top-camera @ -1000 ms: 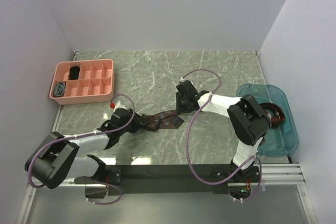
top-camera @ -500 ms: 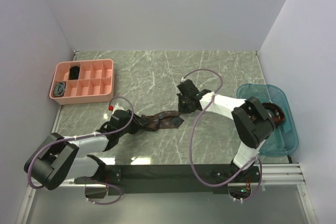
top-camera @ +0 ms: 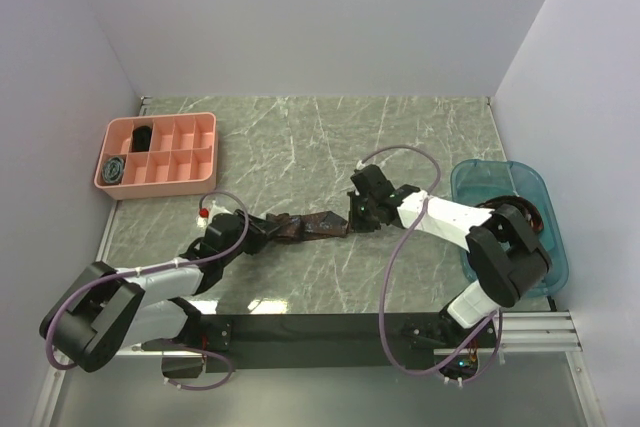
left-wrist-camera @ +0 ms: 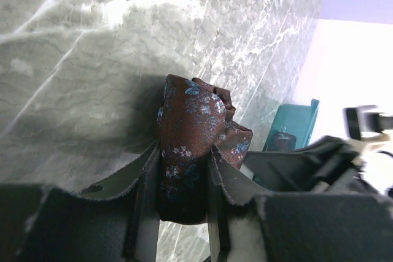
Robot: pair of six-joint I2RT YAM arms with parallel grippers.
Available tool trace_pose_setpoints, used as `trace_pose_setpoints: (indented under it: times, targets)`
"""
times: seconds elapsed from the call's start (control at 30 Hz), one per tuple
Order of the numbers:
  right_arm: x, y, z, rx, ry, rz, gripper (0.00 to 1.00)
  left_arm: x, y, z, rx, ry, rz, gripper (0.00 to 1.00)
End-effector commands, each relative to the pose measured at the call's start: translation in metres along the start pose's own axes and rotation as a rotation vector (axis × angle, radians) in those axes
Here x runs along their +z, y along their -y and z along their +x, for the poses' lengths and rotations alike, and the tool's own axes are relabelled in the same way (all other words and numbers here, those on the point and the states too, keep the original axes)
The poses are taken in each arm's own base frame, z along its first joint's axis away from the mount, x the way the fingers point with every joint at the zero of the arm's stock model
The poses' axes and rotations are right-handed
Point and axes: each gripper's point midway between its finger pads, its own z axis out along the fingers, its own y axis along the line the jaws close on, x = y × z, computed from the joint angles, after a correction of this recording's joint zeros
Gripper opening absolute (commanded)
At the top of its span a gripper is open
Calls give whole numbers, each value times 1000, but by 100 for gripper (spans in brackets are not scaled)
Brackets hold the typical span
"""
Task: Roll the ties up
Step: Roll the tie
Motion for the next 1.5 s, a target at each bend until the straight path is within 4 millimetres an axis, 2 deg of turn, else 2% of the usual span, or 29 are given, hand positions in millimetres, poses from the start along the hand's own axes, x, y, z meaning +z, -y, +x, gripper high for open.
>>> trace_pose_setpoints:
  times: [0.0,0.13,0.23,0.3,0.5,0.53,0.57,0.6,0.7,0.73,0.8,0.93,1.0,1.03,1.1,1.2,1.33,1.47]
  targets:
    - [5,-4,4,7,-5,-23,0,-3,24,-7,-43,33,92,8]
    - [21,10,1,-5,-1,36,0,-3,13,-7,-17,39,57,8]
    - [28,8,-2,-6,5,34,0,-4,2,-11,8,64,19,4]
    - [29,8,-6,-1,24,38,0,-4,2,-15,37,84,2,3]
    - [16,-6,-35,-14,127,4,0,-4,-5,-21,98,107,-59,1]
    - [11,-9,-46,-19,165,3,0,-4,-6,-22,97,112,-65,1]
    - [8,-12,-51,-20,177,-1,2,-4,-7,-22,99,113,-70,1]
    - [6,-15,-54,-23,186,-6,8,-3,-10,-22,100,111,-87,1]
    - [-2,-25,-67,-36,219,-26,20,-2,-16,-23,104,112,-120,1]
    - [-7,-34,-70,-45,235,-49,26,-2,-17,-22,100,111,-129,1]
    - [-12,-49,-71,-71,245,-93,32,0,-16,-22,98,107,-132,1]
    - [-16,-94,-65,-150,235,-222,33,0,-16,-22,97,105,-147,1]
    - [-14,-110,-59,-160,221,-284,36,0,-15,-22,95,104,-146,1]
    - [-16,-122,-64,-153,238,-326,36,0,-15,-22,93,104,-150,1]
    - [-10,-137,-55,-163,209,-380,36,-1,-15,-22,92,107,-152,1]
    - [-5,-156,-53,-180,195,-432,36,-1,-15,-23,87,112,-156,1]
    - [18,-162,-45,-189,150,-469,36,-1,-14,-23,84,113,-156,1]
    - [30,-158,-49,-228,159,-433,38,0,-13,-22,88,104,-151,1]
